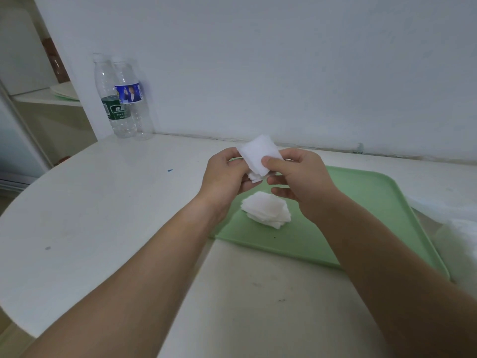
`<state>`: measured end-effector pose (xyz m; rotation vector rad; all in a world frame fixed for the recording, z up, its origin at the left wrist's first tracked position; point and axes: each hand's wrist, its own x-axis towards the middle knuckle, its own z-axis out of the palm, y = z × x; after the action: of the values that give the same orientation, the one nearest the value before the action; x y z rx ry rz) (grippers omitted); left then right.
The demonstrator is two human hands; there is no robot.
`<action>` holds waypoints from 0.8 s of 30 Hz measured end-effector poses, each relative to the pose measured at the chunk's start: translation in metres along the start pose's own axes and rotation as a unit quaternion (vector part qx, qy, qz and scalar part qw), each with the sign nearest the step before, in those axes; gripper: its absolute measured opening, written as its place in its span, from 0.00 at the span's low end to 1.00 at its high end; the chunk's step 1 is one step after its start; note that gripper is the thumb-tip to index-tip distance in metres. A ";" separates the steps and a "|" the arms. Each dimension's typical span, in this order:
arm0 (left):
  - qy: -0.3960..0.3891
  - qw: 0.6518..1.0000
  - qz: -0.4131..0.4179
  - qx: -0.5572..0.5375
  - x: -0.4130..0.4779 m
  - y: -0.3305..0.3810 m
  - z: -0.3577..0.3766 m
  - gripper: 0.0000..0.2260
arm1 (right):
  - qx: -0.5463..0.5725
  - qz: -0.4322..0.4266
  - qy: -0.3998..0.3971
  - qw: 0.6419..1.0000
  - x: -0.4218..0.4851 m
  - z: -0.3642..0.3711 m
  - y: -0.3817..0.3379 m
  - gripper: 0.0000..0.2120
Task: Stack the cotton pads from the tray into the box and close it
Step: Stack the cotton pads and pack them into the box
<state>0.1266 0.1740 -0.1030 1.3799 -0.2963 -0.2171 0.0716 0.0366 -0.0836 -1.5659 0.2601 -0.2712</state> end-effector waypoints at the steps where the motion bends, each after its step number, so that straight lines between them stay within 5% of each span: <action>1: -0.004 1.000 -0.002 -0.002 0.000 0.000 0.001 0.13 | -0.008 -0.005 0.012 1.000 0.000 0.001 0.000 0.05; 12: 0.000 0.990 -0.070 -0.125 -0.002 0.007 0.006 0.16 | -0.054 -0.005 0.062 0.997 0.001 0.004 0.006 0.06; 17: 0.006 1.000 -0.004 0.000 -0.001 0.000 0.001 0.13 | -0.099 -0.002 0.059 0.993 0.006 -0.002 0.009 0.13; 24: 0.143 0.990 0.009 -0.003 0.016 -0.003 -0.024 0.12 | -0.366 -0.019 -0.035 0.930 0.011 -0.019 0.014 0.16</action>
<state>0.1497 0.1908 -0.1084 1.3808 -0.0691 -0.0037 0.0754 0.0152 -0.0968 -2.3181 0.2926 -0.1502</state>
